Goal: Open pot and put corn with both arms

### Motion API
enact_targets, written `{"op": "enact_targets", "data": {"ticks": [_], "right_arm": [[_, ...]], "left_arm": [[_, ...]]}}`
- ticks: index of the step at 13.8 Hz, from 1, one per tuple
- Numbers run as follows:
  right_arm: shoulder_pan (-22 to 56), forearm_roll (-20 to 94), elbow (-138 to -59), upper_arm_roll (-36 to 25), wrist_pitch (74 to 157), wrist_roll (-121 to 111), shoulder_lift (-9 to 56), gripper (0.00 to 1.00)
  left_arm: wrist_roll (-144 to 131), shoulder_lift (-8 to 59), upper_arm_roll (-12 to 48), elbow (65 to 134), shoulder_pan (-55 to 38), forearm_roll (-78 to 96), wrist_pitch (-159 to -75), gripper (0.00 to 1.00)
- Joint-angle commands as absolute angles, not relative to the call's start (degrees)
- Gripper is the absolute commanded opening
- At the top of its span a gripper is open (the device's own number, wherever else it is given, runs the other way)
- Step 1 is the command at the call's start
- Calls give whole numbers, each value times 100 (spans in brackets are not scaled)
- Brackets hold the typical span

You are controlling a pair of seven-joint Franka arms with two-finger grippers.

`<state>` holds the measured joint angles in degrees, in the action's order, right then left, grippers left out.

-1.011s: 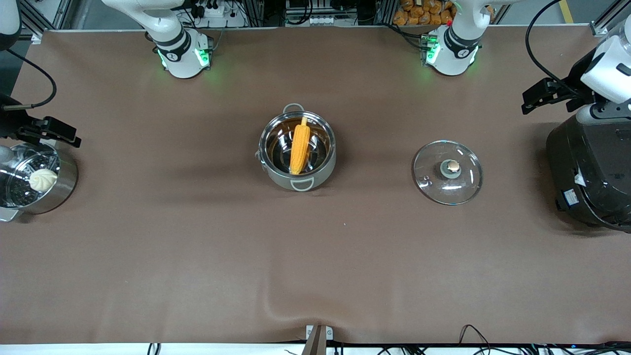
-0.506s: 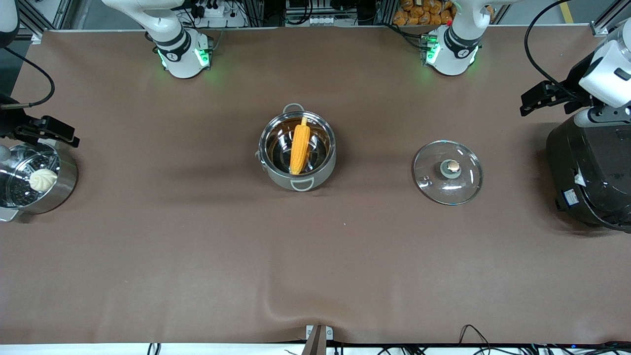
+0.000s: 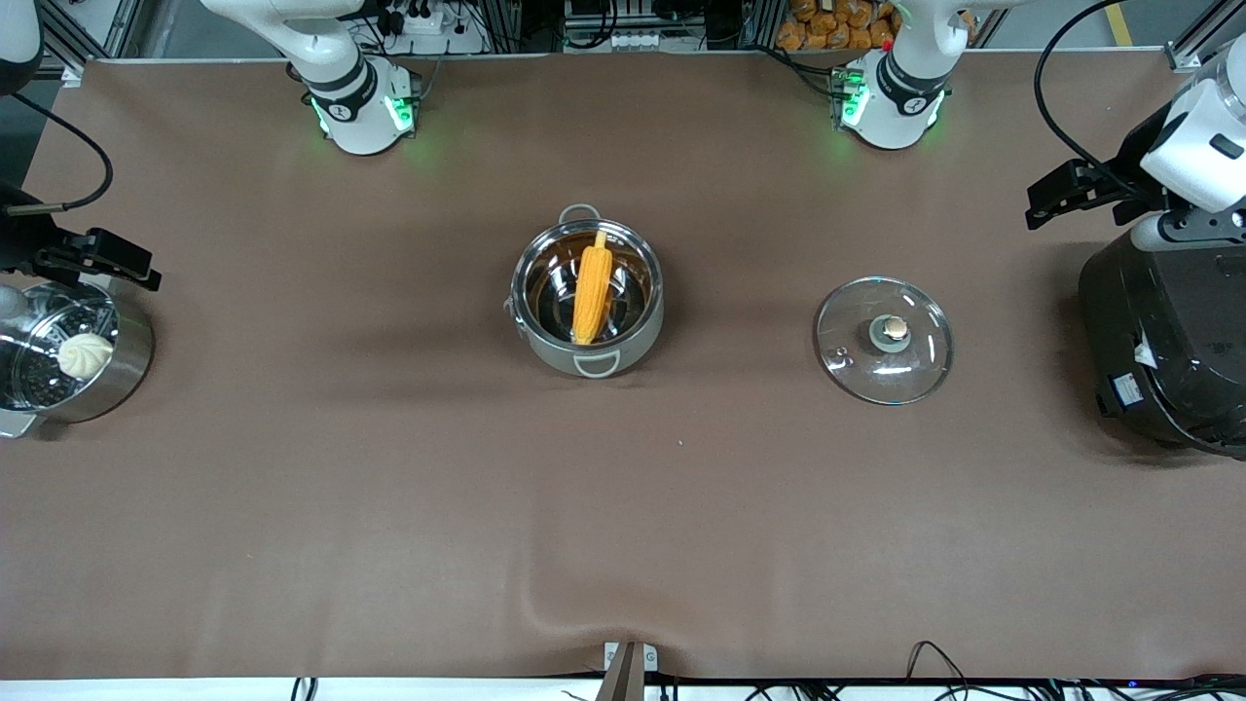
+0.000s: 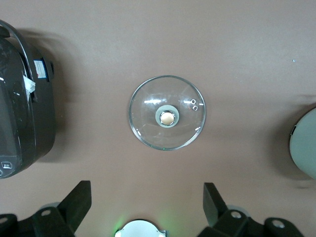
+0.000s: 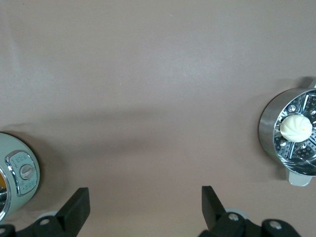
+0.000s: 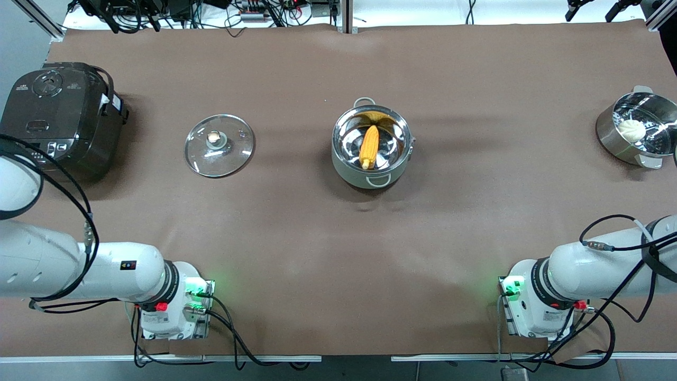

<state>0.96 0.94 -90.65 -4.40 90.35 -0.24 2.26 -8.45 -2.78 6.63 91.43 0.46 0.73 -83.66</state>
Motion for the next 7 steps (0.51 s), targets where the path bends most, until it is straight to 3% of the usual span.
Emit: {"op": "enact_targets", "data": {"ticks": [1, 7], "right_arm": [[97, 141, -9044, -431, 8965, -44, 167, 100], [97, 141, -9044, -431, 8965, -35, 158, 100]], "left_arm": [[-721, -237, 686, 9026, 44, -44, -8350, 100], [-686, -237, 686, 9026, 61, -44, -8341, 100]]}}
